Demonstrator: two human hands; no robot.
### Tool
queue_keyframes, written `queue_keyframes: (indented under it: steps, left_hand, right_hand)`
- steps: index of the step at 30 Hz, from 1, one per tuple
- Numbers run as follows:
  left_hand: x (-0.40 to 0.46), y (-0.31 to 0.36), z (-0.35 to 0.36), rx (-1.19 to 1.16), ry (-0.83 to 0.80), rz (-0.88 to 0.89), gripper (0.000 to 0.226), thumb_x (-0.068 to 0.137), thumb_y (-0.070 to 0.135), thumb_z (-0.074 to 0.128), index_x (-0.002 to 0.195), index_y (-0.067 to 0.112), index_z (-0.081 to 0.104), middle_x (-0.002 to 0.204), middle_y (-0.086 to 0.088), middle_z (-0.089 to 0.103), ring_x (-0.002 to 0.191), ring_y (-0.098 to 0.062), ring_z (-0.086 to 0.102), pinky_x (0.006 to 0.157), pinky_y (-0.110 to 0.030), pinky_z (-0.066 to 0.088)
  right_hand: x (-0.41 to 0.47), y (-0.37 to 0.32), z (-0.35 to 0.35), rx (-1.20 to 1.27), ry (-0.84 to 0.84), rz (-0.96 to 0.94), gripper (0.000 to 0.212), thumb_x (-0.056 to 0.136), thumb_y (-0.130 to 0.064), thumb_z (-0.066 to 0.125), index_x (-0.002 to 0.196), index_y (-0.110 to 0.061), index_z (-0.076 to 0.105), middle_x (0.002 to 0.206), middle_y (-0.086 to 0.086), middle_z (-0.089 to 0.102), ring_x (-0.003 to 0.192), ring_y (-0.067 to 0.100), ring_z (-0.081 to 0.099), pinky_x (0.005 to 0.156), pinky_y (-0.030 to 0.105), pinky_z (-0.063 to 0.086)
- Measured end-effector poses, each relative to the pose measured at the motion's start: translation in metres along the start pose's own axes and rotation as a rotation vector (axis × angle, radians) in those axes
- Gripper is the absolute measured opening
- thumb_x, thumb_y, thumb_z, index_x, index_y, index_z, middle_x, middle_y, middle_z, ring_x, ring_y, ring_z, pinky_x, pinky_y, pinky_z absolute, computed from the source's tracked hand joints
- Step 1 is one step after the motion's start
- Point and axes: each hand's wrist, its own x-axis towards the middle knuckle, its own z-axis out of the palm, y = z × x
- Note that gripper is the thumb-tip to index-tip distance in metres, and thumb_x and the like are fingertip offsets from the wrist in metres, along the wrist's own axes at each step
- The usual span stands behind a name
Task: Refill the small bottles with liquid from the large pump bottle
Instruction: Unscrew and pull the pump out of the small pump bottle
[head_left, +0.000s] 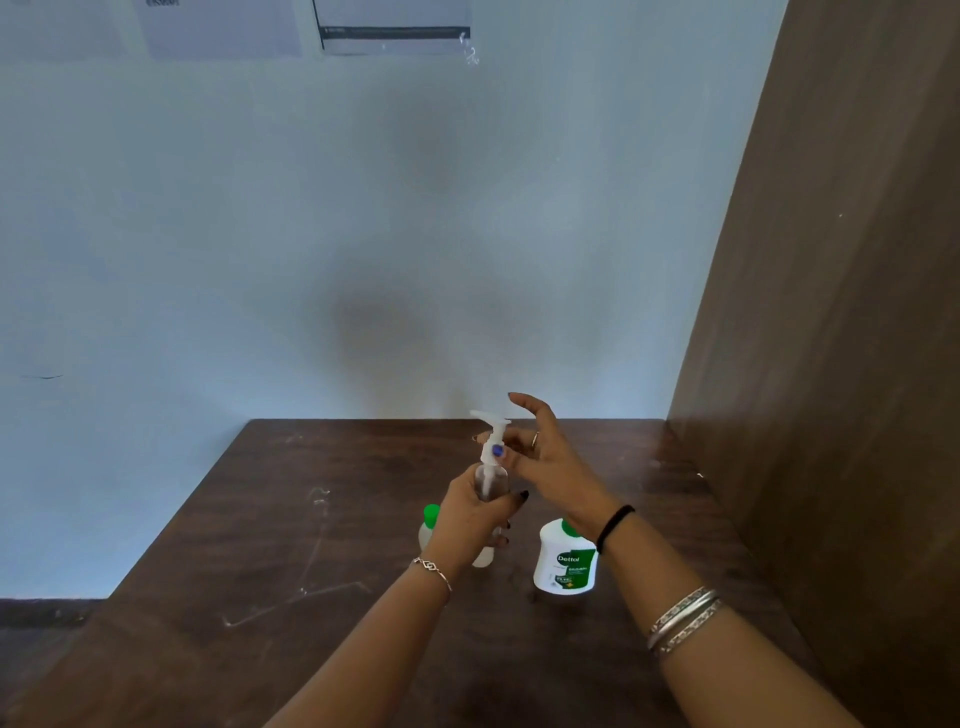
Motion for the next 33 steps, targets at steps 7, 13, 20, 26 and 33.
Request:
queue_keyframes:
  steps: [7,13,20,26,33]
  left_hand:
    - [-0.002,0.001,-0.002,-0.058,-0.078,0.019,0.01,0.082,0.008,0.061,0.088,0.012,0.055,0.07,-0.002,0.058,0.062,-0.013,0.057,0.055,-0.027,0.051]
    - [-0.001,0.007,-0.007,-0.06,-0.156,0.05,0.009,0.081,0.008,0.063,0.083,0.011,0.055,0.066,-0.003,0.057,0.059,-0.013,0.054,0.056,-0.027,0.047]
    - [-0.003,0.008,-0.003,-0.023,-0.128,0.026,0.014,0.081,0.012,0.064,0.086,0.013,0.051,0.073,-0.005,0.054,0.065,-0.014,0.056,0.053,-0.023,0.048]
    - [-0.003,0.005,-0.002,0.027,-0.132,0.039,0.018,0.081,0.015,0.065,0.08,0.02,0.049,0.07,0.001,0.053,0.062,-0.011,0.055,0.052,-0.021,0.051]
    - [-0.001,-0.001,0.0,0.029,-0.151,0.085,0.022,0.08,0.011,0.067,0.074,0.022,0.048,0.066,0.001,0.054,0.051,-0.005,0.054,0.053,-0.021,0.049]
  right_hand:
    - [0.002,-0.004,0.006,0.026,0.022,-0.013,0.061,0.083,-0.002,0.066,0.132,-0.019,0.033,0.093,0.006,0.066,0.095,0.021,0.064,0.093,0.036,0.051]
    - [-0.002,-0.01,-0.003,0.31,-0.088,0.009,0.044,0.09,-0.004,0.055,0.127,-0.025,0.041,0.115,0.002,0.064,0.111,0.02,0.061,0.089,0.03,0.053]
    - [-0.005,-0.018,0.001,0.223,0.131,-0.037,0.041,0.085,-0.002,0.062,0.122,-0.013,0.049,0.104,0.021,0.066,0.091,0.019,0.065,0.082,0.025,0.055]
    - [-0.004,-0.03,-0.012,0.188,0.219,-0.127,0.037,0.086,-0.007,0.062,0.113,-0.028,0.05,0.101,0.013,0.07,0.107,0.025,0.064,0.104,0.039,0.044]
    - [-0.004,-0.039,-0.017,-0.043,0.369,-0.233,0.04,0.084,-0.016,0.068,0.117,-0.028,0.048,0.098,0.012,0.069,0.096,0.021,0.065,0.08,0.009,0.047]
